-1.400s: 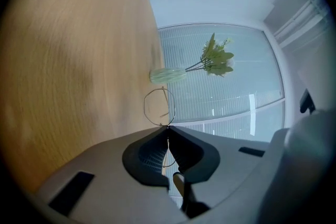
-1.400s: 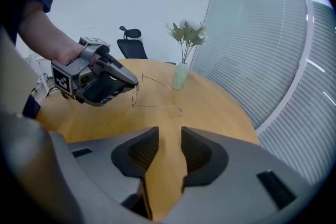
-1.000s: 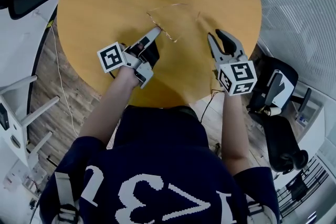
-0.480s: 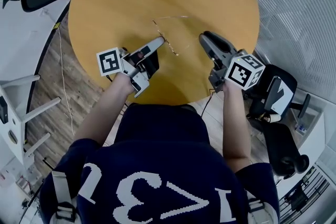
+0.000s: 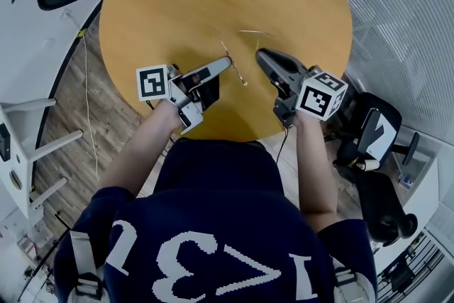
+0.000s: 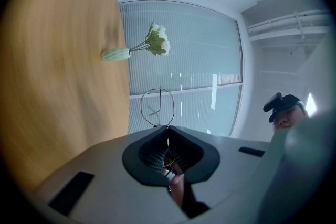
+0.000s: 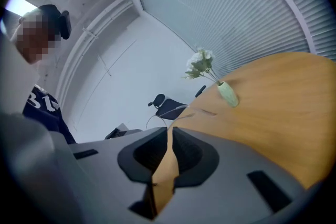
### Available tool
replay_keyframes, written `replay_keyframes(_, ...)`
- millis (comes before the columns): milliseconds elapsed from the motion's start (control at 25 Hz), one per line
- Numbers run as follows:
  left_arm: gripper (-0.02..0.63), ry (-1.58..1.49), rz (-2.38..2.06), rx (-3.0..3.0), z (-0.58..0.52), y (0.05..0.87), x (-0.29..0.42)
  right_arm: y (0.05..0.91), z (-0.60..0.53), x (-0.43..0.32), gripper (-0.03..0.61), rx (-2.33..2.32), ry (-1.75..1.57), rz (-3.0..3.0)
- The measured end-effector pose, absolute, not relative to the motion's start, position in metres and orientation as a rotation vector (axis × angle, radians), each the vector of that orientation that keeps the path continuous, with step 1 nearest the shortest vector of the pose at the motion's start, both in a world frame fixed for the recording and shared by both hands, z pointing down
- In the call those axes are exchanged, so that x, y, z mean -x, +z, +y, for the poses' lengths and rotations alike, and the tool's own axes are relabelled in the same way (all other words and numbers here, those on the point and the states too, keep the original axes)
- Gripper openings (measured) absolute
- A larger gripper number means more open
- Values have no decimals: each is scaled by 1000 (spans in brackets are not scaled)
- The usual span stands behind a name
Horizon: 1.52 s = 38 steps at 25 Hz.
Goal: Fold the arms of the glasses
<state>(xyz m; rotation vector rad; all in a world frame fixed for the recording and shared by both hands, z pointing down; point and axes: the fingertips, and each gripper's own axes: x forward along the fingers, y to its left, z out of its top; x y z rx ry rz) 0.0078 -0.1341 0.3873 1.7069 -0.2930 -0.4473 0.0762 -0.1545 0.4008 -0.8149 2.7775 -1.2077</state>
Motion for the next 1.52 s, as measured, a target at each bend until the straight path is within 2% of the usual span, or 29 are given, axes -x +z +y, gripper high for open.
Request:
replay_keyframes(200,20,-422,-237,-1710,-126,385,-15,395,-137,-41,49,617,-1233,2834)
replay_keyframes(360,20,-416,-225,-1704,-123,385,-13,393,-136,-40,48,603,-1220,2844)
replay_keyframes(520,20,-405,-219,-1712,-121,383,-6,395,-148,-68,48,727,-1181,2870)
replay_keyframes(680,20,-388,-211,-1723,-119,380,-4,406,-159,-108,107,875,-1156,2949)
replay_keyframes(840,20,-362,-202,-1733,-116,380,-4,397,-180,-143,104,1070,-1067,2904)
replay_keyframes(920,20,-352,-195,-1732,-114,380,-5,387,-192,-151,72,1137,-994,2870)
replay_keyframes(1520,20,-393,-226,-1738,-120,377,0,390,-128,-39,48,528,-1076,3005)
